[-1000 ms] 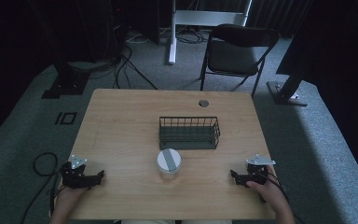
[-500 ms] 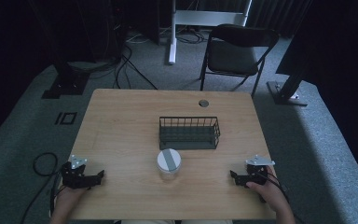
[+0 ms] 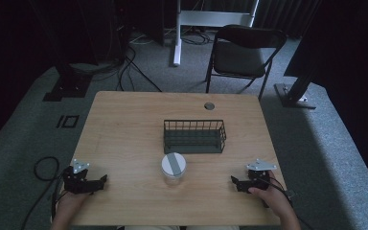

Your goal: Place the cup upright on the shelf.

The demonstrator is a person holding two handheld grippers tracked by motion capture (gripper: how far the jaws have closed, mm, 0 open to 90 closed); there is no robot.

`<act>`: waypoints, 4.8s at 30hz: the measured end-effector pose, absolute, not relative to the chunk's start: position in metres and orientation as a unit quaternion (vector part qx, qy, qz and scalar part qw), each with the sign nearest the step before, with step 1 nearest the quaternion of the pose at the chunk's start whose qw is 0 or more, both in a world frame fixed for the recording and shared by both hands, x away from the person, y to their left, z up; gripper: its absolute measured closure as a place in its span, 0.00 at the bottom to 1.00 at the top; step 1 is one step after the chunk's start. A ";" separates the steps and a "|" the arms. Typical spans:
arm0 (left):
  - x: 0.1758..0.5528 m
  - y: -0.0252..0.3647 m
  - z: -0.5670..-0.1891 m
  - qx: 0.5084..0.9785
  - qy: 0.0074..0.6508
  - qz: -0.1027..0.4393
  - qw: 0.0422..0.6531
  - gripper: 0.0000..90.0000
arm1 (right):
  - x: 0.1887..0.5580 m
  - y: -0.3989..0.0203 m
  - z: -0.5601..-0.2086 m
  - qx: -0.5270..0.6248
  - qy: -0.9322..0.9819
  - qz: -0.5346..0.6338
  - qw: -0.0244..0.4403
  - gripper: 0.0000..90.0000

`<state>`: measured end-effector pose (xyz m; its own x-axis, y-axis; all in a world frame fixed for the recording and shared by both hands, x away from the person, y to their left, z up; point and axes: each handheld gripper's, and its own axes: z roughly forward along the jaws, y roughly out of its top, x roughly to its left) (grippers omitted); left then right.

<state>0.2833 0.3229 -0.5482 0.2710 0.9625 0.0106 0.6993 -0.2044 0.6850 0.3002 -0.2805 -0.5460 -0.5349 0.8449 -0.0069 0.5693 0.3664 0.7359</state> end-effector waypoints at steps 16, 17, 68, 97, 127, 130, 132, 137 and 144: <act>0.283 0.323 -0.548 0.742 0.560 0.226 0.291 0.00 | 0.301 -0.245 -0.534 0.401 0.812 0.382 0.185 0.12; 0.283 0.323 -0.548 0.742 0.560 0.226 0.291 0.00 | 0.301 -0.242 -0.534 0.398 0.814 0.382 0.184 0.12; 0.283 0.323 -0.548 0.742 0.560 0.226 0.291 0.00 | 0.290 -0.128 -0.527 0.269 0.840 0.454 0.129 0.12; 0.283 0.323 -0.548 0.742 0.560 0.226 0.291 0.00 | 0.290 -0.083 -0.540 0.321 0.790 0.504 0.136 0.12; 0.283 0.323 -0.548 0.742 0.560 0.226 0.291 0.00 | 0.284 -0.061 -0.540 0.365 0.746 0.520 0.198 0.19; 0.283 0.323 -0.548 0.742 0.560 0.226 0.291 0.00 | 0.283 -0.059 -0.539 0.351 0.754 0.517 0.202 0.19; 0.283 0.323 -0.548 0.742 0.560 0.226 0.291 0.00 | 0.283 -0.059 -0.538 0.348 0.756 0.516 0.204 0.20; 0.283 0.323 -0.548 0.742 0.560 0.226 0.291 0.00 | 0.283 -0.059 -0.536 0.350 0.758 0.514 0.195 0.20; 0.283 0.323 -0.548 0.742 0.560 0.226 0.291 0.00 | 0.282 -0.056 -0.531 0.342 0.766 0.512 0.186 0.20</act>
